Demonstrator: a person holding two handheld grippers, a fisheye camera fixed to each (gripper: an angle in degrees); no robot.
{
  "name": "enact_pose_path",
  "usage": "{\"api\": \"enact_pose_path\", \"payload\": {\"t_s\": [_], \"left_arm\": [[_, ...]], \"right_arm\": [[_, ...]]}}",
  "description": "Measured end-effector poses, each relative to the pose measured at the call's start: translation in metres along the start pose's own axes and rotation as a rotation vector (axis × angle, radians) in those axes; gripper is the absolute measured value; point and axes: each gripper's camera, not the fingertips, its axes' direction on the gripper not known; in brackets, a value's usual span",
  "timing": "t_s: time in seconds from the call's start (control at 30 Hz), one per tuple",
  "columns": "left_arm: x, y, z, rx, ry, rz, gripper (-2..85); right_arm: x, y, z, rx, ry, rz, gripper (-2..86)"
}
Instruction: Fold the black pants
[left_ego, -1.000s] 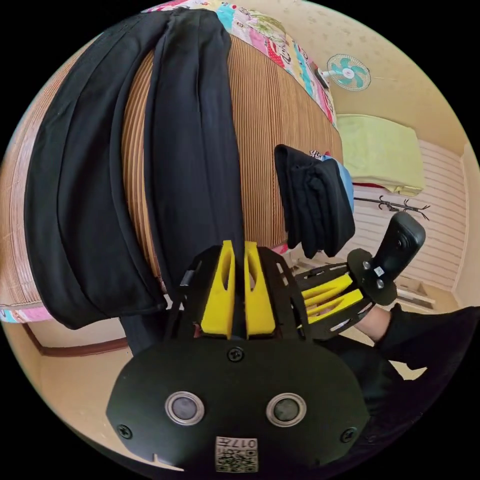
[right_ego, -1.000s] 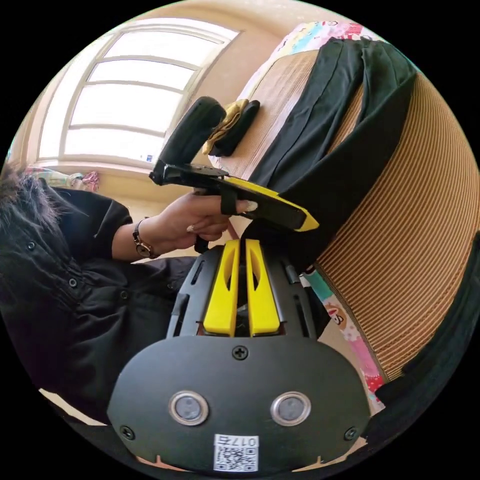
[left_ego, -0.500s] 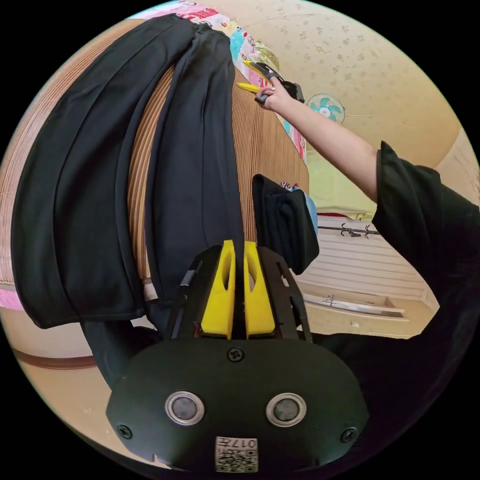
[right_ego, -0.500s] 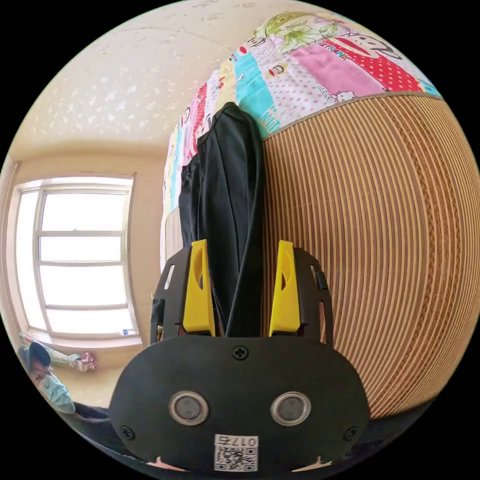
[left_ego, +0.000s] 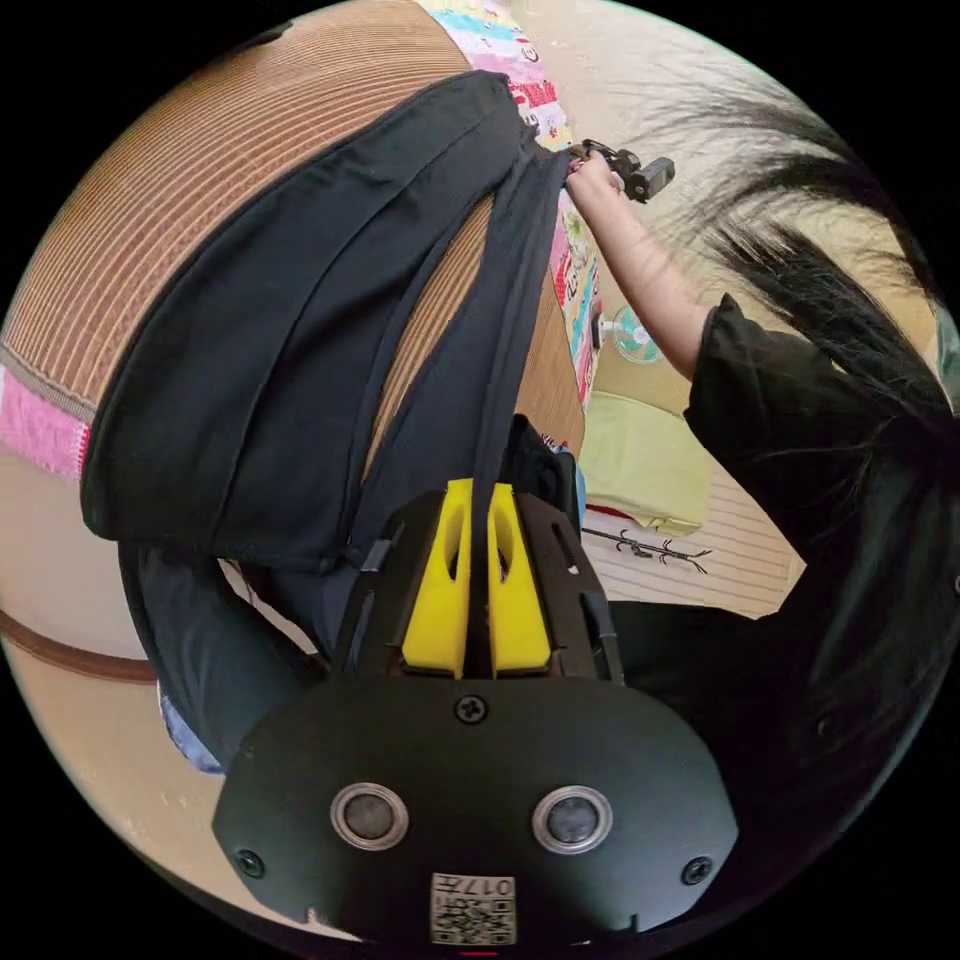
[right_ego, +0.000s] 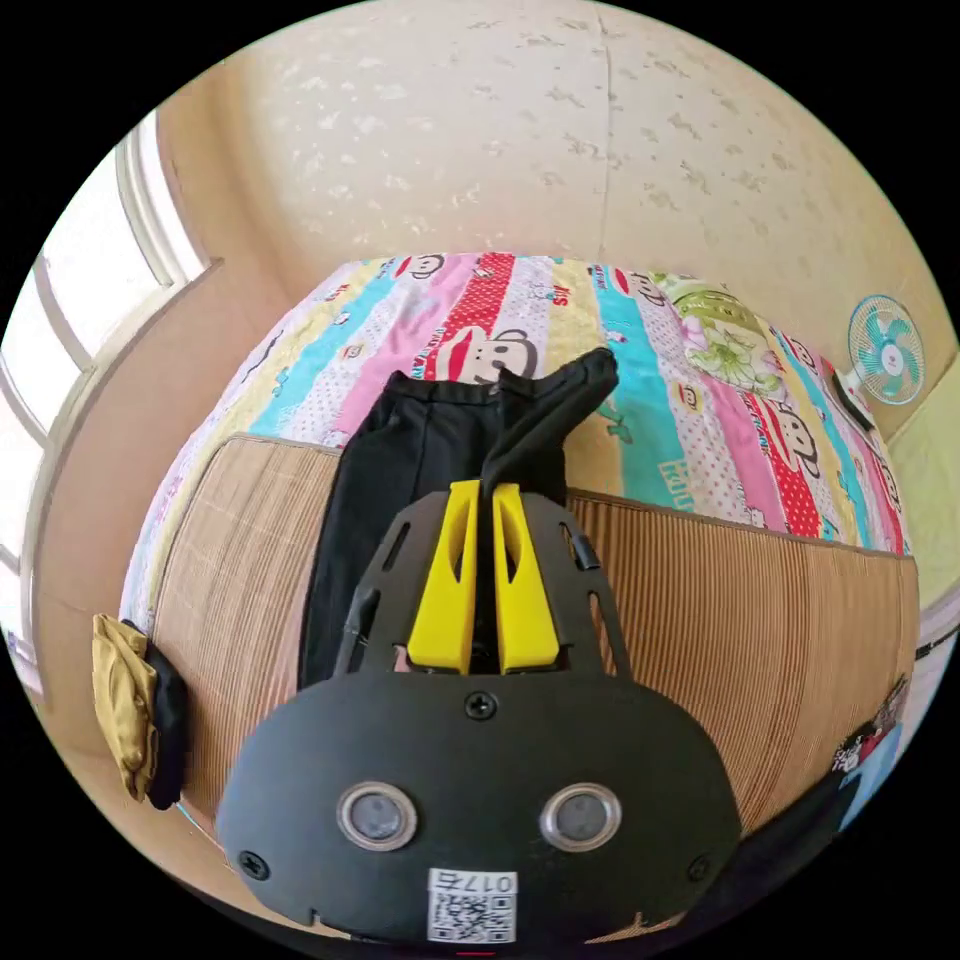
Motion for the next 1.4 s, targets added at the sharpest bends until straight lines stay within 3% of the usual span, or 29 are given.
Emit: {"api": "enact_pose_path", "payload": {"t_s": [0.17, 0.27, 0.4, 0.53, 0.67, 0.77, 0.9, 1.07, 1.2, 1.33, 1.4], "left_arm": [[-0.047, 0.008, -0.039, 0.054, -0.142, -0.123, 1.9], [-0.080, 0.009, -0.047, 0.053, -0.268, -0.182, 4.4], [-0.084, 0.010, -0.060, 0.092, -0.271, -0.139, 6.2], [-0.061, -0.005, -0.057, 0.078, -0.312, -0.017, 7.3], [-0.035, -0.024, -0.023, -0.022, -0.497, 0.148, 8.0], [-0.025, -0.026, -0.003, -0.080, -0.537, 0.206, 7.8], [-0.022, -0.030, -0.001, -0.144, -0.524, 0.207, 2.8], [0.022, -0.015, -0.028, -0.147, -0.384, 0.376, 0.3], [0.019, 0.003, -0.034, -0.178, -0.468, 0.316, 0.4], [0.009, 0.003, -0.012, -0.236, -0.615, 0.256, 2.3], [0.034, -0.011, -0.012, -0.215, -0.643, 0.338, 6.0]], "right_arm": [[-0.109, 0.028, 0.121, -0.291, -0.051, -0.137, 5.3], [-0.118, 0.081, 0.109, -0.266, -0.131, -0.220, 6.3], [-0.076, 0.184, 0.041, -0.275, -0.316, -0.297, 7.7], [0.019, 0.317, -0.016, -0.462, -0.320, -0.131, 9.4], [0.069, 0.448, -0.032, -0.719, -0.399, 0.121, 12.5], [0.066, 0.495, -0.047, -0.717, -0.495, 0.182, 11.5], [0.048, 0.525, -0.052, -0.768, -0.507, 0.106, 5.1], [0.042, 0.518, -0.124, -0.598, -0.535, 0.163, 3.1], [0.025, 0.530, -0.135, -0.635, -0.402, 0.088, 2.9], [0.048, 0.564, -0.087, -0.832, -0.433, 0.137, 3.3], [0.072, 0.552, -0.093, -0.760, -0.440, 0.215, 4.2]]}}
